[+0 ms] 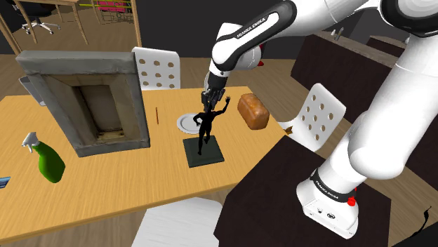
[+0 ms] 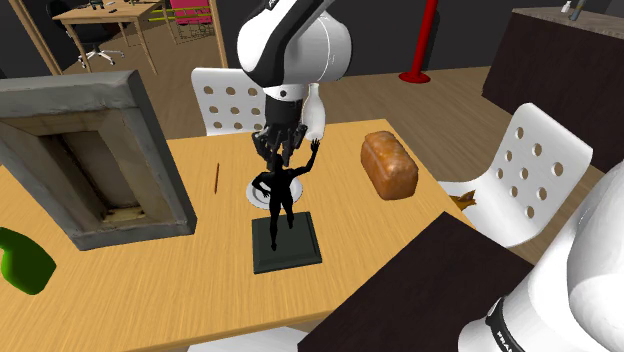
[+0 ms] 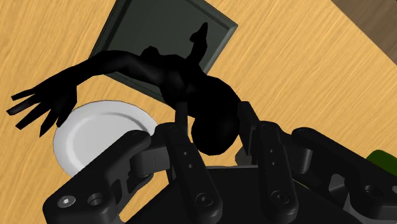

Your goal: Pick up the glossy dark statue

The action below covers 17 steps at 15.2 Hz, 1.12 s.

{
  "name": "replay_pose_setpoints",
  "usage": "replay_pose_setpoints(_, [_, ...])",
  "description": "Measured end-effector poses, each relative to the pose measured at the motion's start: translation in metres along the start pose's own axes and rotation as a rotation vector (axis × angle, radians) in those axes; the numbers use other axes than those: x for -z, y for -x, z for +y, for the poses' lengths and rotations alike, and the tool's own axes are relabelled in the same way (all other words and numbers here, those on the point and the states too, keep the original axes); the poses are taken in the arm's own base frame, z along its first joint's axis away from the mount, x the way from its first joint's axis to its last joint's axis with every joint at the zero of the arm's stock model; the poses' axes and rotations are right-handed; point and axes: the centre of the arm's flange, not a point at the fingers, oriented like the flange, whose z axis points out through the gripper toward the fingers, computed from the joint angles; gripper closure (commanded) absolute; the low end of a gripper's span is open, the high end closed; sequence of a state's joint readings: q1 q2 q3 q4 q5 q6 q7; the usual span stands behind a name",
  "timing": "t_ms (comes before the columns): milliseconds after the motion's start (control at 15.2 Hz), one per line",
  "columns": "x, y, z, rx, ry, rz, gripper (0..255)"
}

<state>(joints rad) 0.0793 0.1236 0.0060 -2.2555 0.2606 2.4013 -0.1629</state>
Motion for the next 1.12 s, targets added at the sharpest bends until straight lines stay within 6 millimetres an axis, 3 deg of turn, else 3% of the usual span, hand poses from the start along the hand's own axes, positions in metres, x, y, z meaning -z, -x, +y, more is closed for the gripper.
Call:
replay_pose_setpoints(396, [0.002, 0.0, -0.001, 0.0, 0.0, -0.002, 255])
replay_pose_setpoints(1122, [0.054, -0.001, -0.01, 0.0, 0.0, -0.003, 255])
